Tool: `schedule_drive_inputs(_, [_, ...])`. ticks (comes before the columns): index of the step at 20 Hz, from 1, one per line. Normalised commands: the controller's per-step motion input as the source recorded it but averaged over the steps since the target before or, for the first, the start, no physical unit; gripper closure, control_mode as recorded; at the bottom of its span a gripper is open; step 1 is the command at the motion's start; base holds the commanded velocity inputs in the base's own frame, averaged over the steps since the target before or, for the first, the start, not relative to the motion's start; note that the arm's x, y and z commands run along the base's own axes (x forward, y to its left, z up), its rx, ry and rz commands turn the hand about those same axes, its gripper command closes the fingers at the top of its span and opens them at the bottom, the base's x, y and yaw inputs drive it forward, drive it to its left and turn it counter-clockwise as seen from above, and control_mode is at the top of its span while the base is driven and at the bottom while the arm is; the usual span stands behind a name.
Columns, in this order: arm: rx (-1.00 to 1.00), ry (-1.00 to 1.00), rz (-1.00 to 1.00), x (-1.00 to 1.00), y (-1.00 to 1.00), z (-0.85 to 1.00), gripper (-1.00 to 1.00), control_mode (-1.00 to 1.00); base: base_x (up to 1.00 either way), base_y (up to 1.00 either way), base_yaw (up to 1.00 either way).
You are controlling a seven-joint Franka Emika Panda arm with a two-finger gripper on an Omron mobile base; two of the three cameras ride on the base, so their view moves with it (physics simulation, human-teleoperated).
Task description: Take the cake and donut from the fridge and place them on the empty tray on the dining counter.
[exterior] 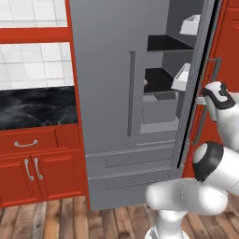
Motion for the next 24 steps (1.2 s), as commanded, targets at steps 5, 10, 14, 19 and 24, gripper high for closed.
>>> schedule_drive_inputs(5, [0.00, 0.00, 0.00, -0.59, -0.56, 0.00, -1.00, -1.00, 0.00, 0.00, 0.00])
schedule_drive_inputs(10, [0.00, 0.00, 0.00, -0.23, -0.15, 0.00, -1.00, -1.00, 0.00, 0.00, 0.00])
schedule_drive_inputs(14, [-0.02, -0.04, -0.01, -0.79, 0.10, 0.03, -1.00, -1.00, 0.00, 0.00, 0.00])
schedule_drive_inputs(19, [-0.13, -0.21, -0.04, -1.00, 0.28, 0.09, -1.00, -1.00, 0.00, 0.00, 0.00])
schedule_drive_inputs(24, [-0.29, -0.30, -0.08, -0.76, 0.79, 0.46, -1.00, -1.00, 0.00, 0.00, 0.00])
